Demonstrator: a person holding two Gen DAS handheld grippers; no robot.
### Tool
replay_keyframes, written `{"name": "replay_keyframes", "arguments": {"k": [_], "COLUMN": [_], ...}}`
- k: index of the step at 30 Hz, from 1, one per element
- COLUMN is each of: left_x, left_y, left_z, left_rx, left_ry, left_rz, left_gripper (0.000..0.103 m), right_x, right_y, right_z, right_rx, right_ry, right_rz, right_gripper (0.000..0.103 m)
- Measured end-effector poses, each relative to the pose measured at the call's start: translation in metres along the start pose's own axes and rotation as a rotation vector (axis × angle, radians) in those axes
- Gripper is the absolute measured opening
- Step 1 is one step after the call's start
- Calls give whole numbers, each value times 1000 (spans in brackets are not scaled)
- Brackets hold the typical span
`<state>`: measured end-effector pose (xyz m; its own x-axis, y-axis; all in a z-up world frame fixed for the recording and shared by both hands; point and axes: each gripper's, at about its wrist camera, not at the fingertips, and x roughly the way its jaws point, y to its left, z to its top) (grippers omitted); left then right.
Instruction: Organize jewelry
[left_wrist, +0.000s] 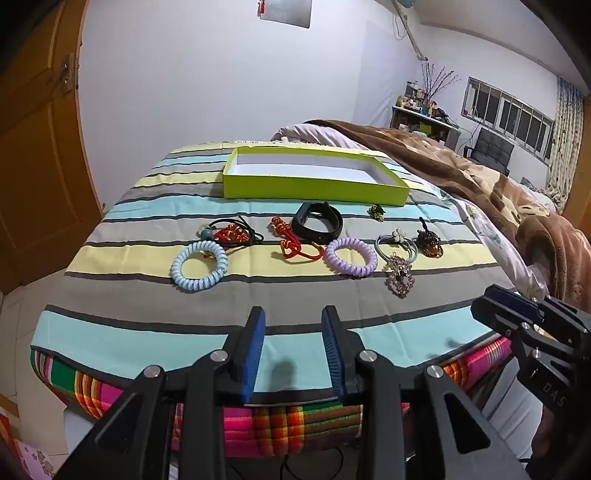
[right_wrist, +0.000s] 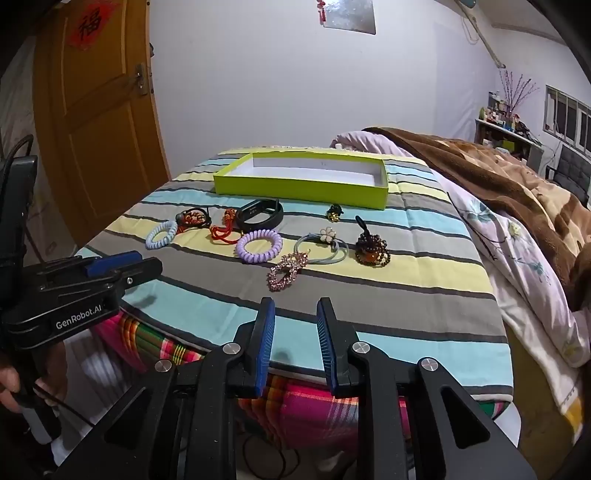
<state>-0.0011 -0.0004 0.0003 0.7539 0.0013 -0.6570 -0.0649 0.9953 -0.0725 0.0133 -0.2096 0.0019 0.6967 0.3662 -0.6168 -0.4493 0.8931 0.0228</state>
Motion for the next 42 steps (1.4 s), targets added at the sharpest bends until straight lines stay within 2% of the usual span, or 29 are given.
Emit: {"name": "replay_keyframes", "arguments": {"k": [4,11,42], "left_x": [-3,-5,-11], "left_y": [-1,4,5], "left_z": [-1,2,0], "left_rx": [-12,-2,-16], "left_ry": [-9,-12,-53], "left_rz": [18,15,17], "left_gripper": [33,33,33], "right_x": [1,-9,-14], "right_y": [0,2,1], "right_z": [-4,7,6], "right_rx": [5,-2,-11], "right_ry": [-8,-12,-55], "right_rz": [6,-7,-32], "right_gripper": [24,24,24]}}
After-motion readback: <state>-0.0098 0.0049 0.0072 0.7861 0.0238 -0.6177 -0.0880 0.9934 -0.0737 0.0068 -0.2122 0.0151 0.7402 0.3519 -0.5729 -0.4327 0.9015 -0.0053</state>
